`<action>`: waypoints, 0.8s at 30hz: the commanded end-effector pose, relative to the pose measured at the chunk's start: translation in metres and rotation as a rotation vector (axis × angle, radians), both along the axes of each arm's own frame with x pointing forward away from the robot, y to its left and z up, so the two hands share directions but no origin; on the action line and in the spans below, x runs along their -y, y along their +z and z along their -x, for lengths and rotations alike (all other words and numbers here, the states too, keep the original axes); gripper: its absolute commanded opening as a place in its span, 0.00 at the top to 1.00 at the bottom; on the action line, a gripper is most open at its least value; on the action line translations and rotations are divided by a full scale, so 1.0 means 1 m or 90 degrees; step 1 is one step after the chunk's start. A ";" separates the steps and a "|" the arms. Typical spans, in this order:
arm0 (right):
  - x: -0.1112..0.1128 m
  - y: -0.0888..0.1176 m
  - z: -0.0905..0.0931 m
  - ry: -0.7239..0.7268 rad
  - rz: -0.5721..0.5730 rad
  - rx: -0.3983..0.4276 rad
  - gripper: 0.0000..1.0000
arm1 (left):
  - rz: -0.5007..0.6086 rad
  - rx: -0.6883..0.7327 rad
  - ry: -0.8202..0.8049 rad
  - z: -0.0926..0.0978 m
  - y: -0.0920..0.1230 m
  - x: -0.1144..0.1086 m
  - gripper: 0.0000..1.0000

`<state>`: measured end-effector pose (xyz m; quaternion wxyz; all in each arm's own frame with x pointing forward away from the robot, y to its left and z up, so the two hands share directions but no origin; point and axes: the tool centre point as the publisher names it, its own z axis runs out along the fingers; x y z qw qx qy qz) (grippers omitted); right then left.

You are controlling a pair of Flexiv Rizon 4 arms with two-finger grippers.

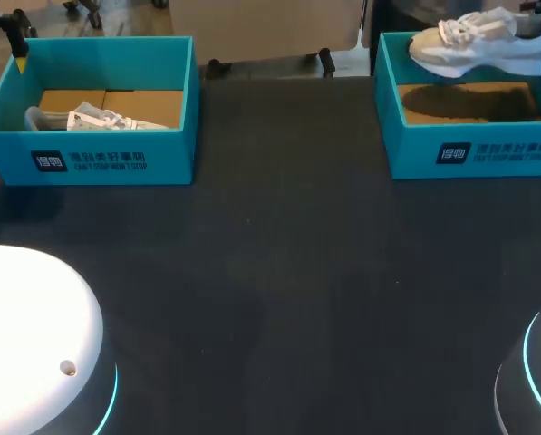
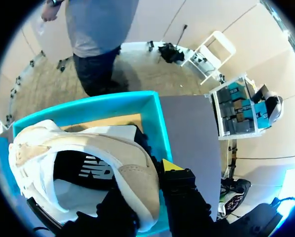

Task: Take the shoe out of the shoebox, open the shoe tongue, remove and reinsert the insole, then place the shoe into the shoebox

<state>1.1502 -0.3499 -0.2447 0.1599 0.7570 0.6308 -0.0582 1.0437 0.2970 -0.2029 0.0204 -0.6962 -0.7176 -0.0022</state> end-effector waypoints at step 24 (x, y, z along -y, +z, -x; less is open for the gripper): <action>-0.045 0.095 0.051 0.071 -0.011 0.056 1.00 | -0.001 0.001 0.000 0.001 0.000 0.000 0.00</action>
